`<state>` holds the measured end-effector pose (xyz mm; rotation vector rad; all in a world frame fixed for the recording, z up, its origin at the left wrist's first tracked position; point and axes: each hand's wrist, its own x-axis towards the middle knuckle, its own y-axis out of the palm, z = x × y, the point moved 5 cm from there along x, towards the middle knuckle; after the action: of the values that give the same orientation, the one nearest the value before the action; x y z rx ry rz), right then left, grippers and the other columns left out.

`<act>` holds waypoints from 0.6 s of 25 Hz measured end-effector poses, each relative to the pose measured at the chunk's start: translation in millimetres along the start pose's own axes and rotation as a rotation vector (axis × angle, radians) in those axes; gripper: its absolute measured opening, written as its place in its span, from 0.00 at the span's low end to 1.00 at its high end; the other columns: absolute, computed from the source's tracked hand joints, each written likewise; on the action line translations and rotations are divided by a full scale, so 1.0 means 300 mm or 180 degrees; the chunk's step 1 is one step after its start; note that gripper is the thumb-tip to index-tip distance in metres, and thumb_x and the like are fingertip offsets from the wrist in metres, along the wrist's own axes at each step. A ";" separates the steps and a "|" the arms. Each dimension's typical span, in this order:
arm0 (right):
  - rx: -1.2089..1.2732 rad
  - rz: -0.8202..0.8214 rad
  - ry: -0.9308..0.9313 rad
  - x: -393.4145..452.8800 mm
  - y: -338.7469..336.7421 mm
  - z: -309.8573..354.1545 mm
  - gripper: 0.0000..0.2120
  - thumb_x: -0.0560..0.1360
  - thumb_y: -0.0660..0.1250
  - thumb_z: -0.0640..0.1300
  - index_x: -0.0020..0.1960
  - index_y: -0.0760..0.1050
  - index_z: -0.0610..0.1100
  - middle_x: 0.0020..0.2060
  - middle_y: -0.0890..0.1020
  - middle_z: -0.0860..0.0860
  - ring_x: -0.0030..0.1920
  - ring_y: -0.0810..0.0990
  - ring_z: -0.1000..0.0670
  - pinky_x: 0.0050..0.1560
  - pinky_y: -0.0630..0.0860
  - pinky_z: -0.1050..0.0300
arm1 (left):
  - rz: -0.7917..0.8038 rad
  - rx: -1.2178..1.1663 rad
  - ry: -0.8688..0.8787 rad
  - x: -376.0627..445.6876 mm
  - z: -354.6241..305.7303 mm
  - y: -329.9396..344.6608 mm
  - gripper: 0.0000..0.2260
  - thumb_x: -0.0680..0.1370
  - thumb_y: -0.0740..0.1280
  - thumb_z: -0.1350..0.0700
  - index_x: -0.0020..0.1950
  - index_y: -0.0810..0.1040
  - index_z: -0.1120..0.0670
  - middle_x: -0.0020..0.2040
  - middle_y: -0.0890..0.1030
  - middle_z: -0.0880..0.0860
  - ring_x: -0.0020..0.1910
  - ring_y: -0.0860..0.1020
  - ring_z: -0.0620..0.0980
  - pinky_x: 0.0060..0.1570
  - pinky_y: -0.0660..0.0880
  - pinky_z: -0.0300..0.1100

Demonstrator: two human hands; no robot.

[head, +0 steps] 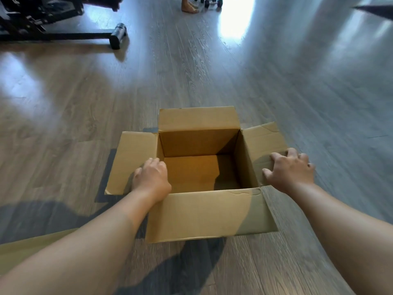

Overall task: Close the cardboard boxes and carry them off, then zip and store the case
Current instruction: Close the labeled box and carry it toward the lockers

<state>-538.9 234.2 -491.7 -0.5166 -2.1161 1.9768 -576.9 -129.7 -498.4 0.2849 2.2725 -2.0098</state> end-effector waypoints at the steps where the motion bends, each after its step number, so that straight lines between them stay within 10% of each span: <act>1: 0.0108 0.0129 0.0091 -0.002 0.010 -0.004 0.26 0.74 0.64 0.64 0.68 0.73 0.53 0.69 0.69 0.38 0.66 0.69 0.33 0.63 0.70 0.36 | -0.0040 0.0013 -0.0114 0.001 0.033 -0.014 0.21 0.76 0.64 0.59 0.69 0.71 0.55 0.75 0.68 0.55 0.76 0.62 0.55 0.72 0.65 0.54; 8: 0.0357 0.0159 0.0274 -0.033 -0.007 0.012 0.28 0.75 0.65 0.61 0.70 0.70 0.49 0.72 0.66 0.35 0.68 0.68 0.32 0.64 0.71 0.38 | 0.0661 0.0200 -0.1514 0.001 0.238 -0.088 0.31 0.76 0.63 0.56 0.78 0.57 0.61 0.76 0.54 0.73 0.72 0.59 0.74 0.68 0.63 0.68; 12: 0.0427 0.0075 0.0181 -0.073 -0.023 0.041 0.29 0.76 0.66 0.58 0.72 0.70 0.46 0.73 0.66 0.35 0.69 0.69 0.32 0.63 0.72 0.39 | 0.0451 -0.0420 -0.1494 0.000 0.295 -0.102 0.25 0.74 0.63 0.55 0.69 0.69 0.63 0.60 0.76 0.65 0.58 0.75 0.63 0.60 0.75 0.56; 15: 0.0629 -0.0214 0.0059 -0.101 -0.069 0.055 0.28 0.77 0.67 0.54 0.72 0.70 0.42 0.74 0.65 0.34 0.70 0.68 0.33 0.65 0.72 0.40 | -0.0068 -0.0531 -0.1721 -0.022 0.273 -0.166 0.25 0.73 0.65 0.53 0.67 0.68 0.63 0.62 0.74 0.65 0.60 0.73 0.64 0.61 0.72 0.57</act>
<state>-519.7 206.5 -469.8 -0.4208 -1.8745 2.1044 -584.7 -217.0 -459.2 -0.2671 2.0689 -1.6292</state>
